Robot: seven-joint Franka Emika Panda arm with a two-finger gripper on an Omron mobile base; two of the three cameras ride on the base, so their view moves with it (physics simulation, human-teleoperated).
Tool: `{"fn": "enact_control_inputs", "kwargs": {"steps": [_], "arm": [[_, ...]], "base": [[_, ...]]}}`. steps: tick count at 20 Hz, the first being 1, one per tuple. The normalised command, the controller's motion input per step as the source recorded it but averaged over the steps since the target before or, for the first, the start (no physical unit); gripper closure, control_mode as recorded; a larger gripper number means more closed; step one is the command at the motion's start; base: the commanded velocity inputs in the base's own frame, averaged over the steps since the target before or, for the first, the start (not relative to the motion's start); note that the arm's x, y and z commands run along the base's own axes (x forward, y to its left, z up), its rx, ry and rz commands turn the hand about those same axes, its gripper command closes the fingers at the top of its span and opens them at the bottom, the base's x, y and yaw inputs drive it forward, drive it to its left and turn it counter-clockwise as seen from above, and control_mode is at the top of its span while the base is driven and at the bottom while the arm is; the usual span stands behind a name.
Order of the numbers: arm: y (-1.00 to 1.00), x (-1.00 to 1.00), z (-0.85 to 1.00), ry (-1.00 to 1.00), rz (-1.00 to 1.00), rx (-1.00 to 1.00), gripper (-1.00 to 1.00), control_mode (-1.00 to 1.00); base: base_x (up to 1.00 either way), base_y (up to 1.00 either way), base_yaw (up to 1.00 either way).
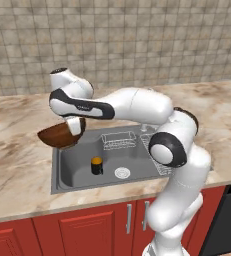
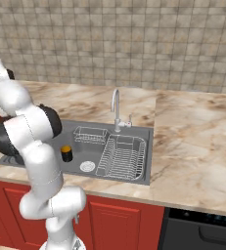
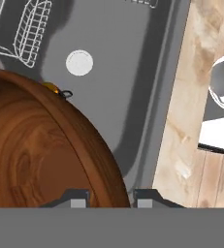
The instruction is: Pick the mug and place it in the sink. Pick the bowl and place it in the open cabinet and then close the cabinet.
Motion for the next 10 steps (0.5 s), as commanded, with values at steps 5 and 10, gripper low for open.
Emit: {"fn": "enact_control_inputs", "kwargs": {"steps": [5,10], "arm": [[-0.93,-0.68,0.01,-0.22,-0.22,0.01,1.0,-1.0],[-0.63,-0.41,0.45,-0.12,-0.18,0.03,1.0,-1.0]], "base": [[0.0,0.0,0.0],[0.0,0.0,0.0]]}}
